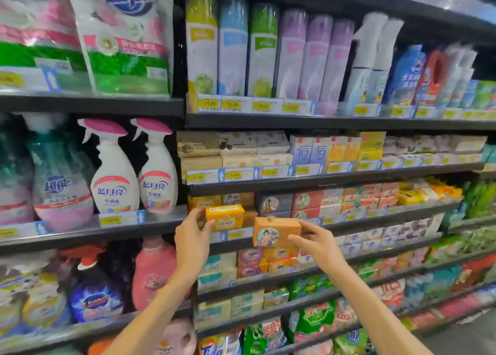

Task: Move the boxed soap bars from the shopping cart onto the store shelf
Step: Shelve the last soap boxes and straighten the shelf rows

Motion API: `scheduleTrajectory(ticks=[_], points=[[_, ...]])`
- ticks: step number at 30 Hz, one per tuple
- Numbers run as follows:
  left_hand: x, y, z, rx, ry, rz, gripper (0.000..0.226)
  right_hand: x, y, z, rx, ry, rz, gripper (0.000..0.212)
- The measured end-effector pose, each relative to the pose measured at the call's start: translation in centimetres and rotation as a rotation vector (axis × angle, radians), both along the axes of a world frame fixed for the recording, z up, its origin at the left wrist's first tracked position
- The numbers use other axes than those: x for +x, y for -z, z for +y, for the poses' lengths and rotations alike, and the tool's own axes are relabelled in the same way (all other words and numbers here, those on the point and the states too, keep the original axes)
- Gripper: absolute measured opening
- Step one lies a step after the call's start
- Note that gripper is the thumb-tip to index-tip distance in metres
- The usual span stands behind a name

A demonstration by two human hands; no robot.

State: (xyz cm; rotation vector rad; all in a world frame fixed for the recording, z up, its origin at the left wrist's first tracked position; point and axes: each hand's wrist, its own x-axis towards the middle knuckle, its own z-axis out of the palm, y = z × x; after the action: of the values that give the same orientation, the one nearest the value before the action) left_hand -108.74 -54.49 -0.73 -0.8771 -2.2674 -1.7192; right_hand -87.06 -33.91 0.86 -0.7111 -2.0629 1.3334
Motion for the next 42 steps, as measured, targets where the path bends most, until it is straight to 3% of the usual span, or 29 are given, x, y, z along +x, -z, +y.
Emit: scheduleTrajectory(ticks=[12, 19, 24, 27, 29, 33, 36, 42], points=[[-0.4, 0.0, 6.4, -0.052, -0.364, -0.019, 0.025, -4.3, 1.5, 7.7, 0.016, -0.227, -0.058, 0.042], [-1.1, 1.3, 8.2, -0.107, -0.441, -0.033, 0.052, -5.4, 2.8, 8.9, 0.014, -0.25, -0.063, 0.04], [-0.6, 1.8, 8.7, -0.27, -0.436, 0.128, 0.057, -6.2, 3.8, 9.1, 0.006, -0.237, -0.083, 0.056], [-0.2, 2.4, 8.9, -0.479, -0.458, 0.423, 0.054, -6.6, 4.4, 9.2, -0.004, -0.231, -0.089, 0.067], [0.1, 2.8, 9.1, -0.568, -0.43, 0.511, 0.056, -6.9, 4.6, 9.1, -0.009, -0.233, -0.084, 0.066], [-0.4, 2.8, 8.7, -0.678, -0.417, 0.526, 0.065, -7.5, 4.7, 8.3, -0.029, -0.229, -0.081, 0.057], [-1.0, 2.1, 8.4, -0.665, -0.4, 0.543, 0.056, -7.9, 4.5, 7.5, -0.04, -0.236, -0.08, 0.05], [-2.1, 1.5, 7.9, -0.699, -0.439, 0.569, 0.048, -8.7, 4.6, 6.9, -0.071, -0.235, -0.066, 0.055]])
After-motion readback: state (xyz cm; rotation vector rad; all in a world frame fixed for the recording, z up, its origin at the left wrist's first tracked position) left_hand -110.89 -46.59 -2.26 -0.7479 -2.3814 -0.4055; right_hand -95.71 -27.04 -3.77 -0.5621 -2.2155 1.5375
